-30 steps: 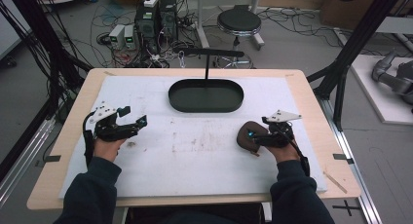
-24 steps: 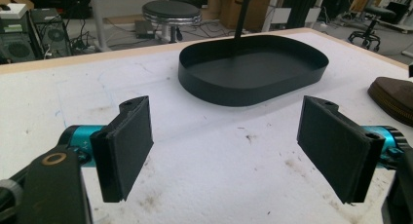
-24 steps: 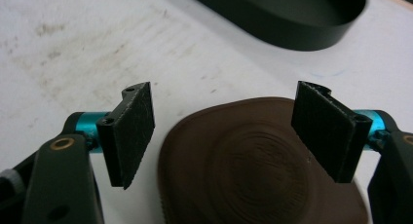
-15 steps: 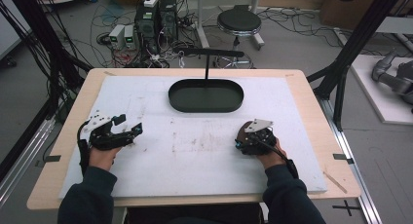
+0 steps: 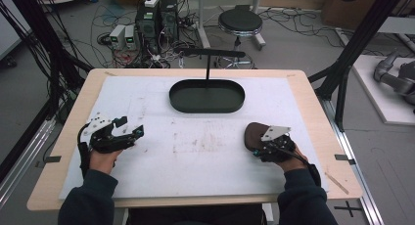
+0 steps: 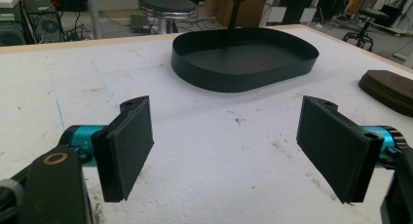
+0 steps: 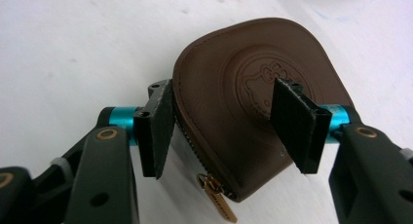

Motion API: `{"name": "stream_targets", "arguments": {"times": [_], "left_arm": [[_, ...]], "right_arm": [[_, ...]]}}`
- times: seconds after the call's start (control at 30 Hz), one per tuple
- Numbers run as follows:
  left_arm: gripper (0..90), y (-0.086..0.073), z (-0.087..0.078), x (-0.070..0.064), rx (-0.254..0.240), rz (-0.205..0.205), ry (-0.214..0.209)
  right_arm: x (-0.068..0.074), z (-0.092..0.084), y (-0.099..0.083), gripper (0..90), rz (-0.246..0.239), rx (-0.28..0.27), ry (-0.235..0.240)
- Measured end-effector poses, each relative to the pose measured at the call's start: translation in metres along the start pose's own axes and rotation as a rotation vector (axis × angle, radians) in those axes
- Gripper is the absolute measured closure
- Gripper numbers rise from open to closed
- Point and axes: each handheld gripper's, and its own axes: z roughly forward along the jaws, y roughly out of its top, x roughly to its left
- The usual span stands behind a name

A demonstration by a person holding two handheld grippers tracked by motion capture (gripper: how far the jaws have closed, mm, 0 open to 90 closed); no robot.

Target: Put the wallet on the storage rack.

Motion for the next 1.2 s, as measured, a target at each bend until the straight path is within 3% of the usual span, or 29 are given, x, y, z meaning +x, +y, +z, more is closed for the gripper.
{"name": "stream_targets", "arguments": {"times": [0.1,0.17,0.23,0.3,0.4,0.47,0.6,0.7,0.77,0.9,1.07,1.2], "left_arm": [[20.9,0.000,0.002,0.002,0.002,0.001,-0.002],[20.9,0.000,0.003,0.003,0.002,-0.003,-0.002],[20.9,-0.001,0.003,0.003,0.004,-0.006,-0.001],[20.9,-0.001,0.003,0.003,0.007,-0.007,-0.001],[20.9,-0.001,0.004,0.002,0.006,-0.006,-0.003],[20.9,-0.001,0.004,0.001,0.008,0.000,-0.004],[21.2,-0.002,0.004,0.002,0.008,-0.002,-0.003],[21.2,-0.002,0.003,0.004,0.008,-0.005,0.001],[21.2,-0.003,0.002,0.005,0.008,-0.008,0.005],[21.2,-0.003,0.001,0.005,0.008,-0.009,0.007],[21.3,-0.003,0.002,0.004,0.009,-0.008,0.001],[21.3,-0.004,0.004,0.005,0.015,-0.009,0.000]], "right_arm": [[-0.009,-0.004,-0.006,42.0,0.026,0.013,-0.020],[-0.013,-0.008,-0.008,41.9,0.011,0.043,-0.045],[-0.017,-0.014,-0.011,40.3,0.013,0.018,-0.046],[-0.022,-0.019,-0.014,34.7,0.081,-0.039,-0.048],[-0.031,-0.020,-0.019,26.8,0.276,-0.112,-0.083],[-0.033,-0.014,-0.020,21.6,0.365,-0.134,-0.100],[-0.031,0.002,-0.015,20.8,0.442,-0.150,-0.101],[-0.030,0.014,-0.012,19.3,0.460,-0.096,-0.142],[-0.032,0.018,-0.015,14.5,0.486,-0.087,-0.134],[-0.033,0.020,-0.017,14.6,0.529,-0.073,-0.119],[-0.039,0.023,-0.023,14.8,0.610,-0.079,-0.042],[-0.040,0.024,-0.022,18.3,0.599,-0.086,-0.011]]}}
